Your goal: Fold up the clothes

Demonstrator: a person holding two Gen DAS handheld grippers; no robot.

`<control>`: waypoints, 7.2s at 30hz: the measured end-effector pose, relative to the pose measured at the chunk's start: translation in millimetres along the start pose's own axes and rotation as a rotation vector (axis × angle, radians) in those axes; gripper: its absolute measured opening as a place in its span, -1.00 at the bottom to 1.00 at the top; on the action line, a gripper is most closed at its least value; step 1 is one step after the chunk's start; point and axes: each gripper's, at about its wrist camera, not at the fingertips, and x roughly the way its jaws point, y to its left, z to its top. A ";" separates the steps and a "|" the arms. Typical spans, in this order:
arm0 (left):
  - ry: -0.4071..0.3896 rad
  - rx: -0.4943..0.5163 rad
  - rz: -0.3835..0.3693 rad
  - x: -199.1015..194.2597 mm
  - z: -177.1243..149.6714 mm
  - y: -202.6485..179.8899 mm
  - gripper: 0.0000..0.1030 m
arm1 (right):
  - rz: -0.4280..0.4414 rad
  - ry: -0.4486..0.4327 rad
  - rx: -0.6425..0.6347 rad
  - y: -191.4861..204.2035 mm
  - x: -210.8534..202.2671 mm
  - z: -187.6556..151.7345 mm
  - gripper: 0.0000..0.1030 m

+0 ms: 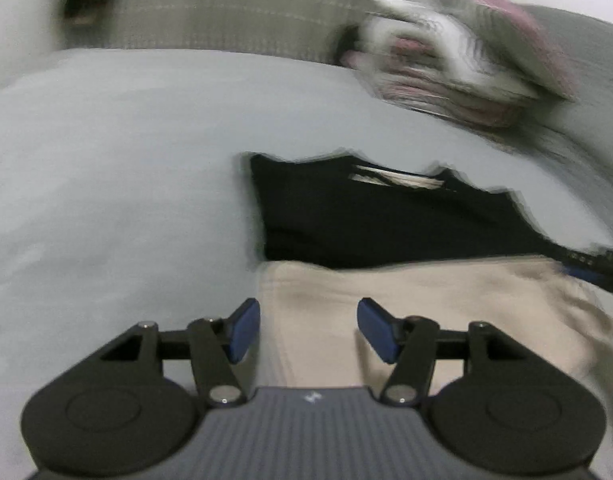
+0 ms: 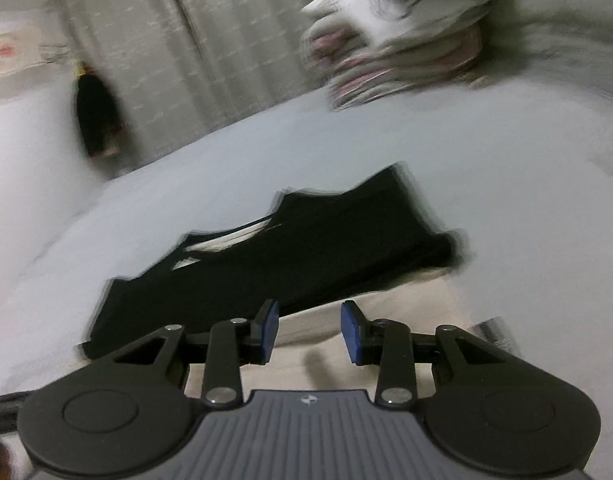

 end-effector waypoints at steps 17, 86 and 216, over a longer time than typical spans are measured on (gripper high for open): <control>-0.002 -0.098 -0.025 10.8 -0.5 9.6 -0.51 | -0.103 -0.005 0.050 -50.8 -12.8 13.2 -0.13; -0.037 -0.167 -0.019 1.8 1.5 7.6 -0.41 | 0.006 -0.007 -0.138 -14.2 -12.8 -2.4 -0.44; -0.120 -0.697 -0.074 -78.9 -72.5 2.5 -0.82 | 0.008 -0.046 0.709 -62.8 -56.2 -39.9 -0.76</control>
